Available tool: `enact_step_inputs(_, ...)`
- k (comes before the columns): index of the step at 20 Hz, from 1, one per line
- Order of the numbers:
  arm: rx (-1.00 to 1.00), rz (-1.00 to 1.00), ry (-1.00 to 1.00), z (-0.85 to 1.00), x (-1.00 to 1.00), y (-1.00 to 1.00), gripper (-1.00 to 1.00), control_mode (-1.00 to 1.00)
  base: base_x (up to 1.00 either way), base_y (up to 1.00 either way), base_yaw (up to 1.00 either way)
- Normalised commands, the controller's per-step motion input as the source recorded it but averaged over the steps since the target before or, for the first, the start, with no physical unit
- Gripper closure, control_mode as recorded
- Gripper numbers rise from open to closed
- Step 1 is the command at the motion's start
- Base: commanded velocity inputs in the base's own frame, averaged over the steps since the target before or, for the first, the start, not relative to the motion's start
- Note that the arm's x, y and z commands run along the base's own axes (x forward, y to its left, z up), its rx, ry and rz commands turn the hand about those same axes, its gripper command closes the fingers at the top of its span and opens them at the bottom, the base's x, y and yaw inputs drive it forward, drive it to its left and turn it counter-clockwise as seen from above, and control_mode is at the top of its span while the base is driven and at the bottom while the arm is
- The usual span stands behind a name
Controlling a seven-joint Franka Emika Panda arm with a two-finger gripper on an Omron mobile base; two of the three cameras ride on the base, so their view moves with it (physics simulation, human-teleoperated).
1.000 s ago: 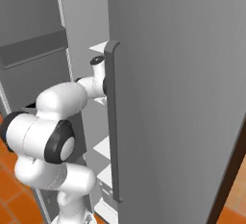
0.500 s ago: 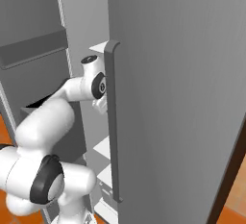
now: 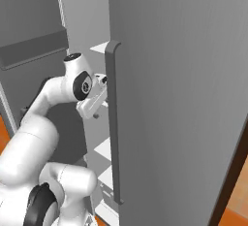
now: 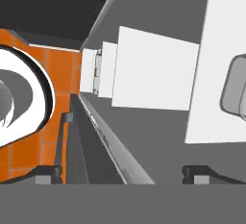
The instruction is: Take the meat container that has the fish and place it on the second highest rack of the freezer. Then take the vegetable container that has the garlic and onion and place it on the highest rack of the freezer.
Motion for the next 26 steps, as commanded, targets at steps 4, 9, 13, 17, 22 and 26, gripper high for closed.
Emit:
enact_step_inputs(4,0.04,0.0,0.0,0.38,-0.74,0.28,-1.0,-1.0,0.0,0.0,0.0)
enact_step_inputs(9,0.08,0.0,0.0,0.48,-0.62,0.35,-1.0,-1.0,0.0,0.0,0.0)
enact_step_inputs(13,0.1,0.0,-0.01,0.49,-0.5,0.28,-1.0,-1.0,0.0,0.0,0.0)
enact_step_inputs(17,0.08,0.01,-0.04,0.5,-0.48,0.09,-1.0,-1.0,0.0,0.0,0.0)
enact_step_inputs(22,0.01,0.19,-0.05,0.34,-0.43,0.1,-1.0,-1.0,0.0,0.0,0.0)
enact_step_inputs(26,0.0,0.29,0.0,0.17,-0.37,0.06,-1.0,-1.0,0.0,0.0,0.0)
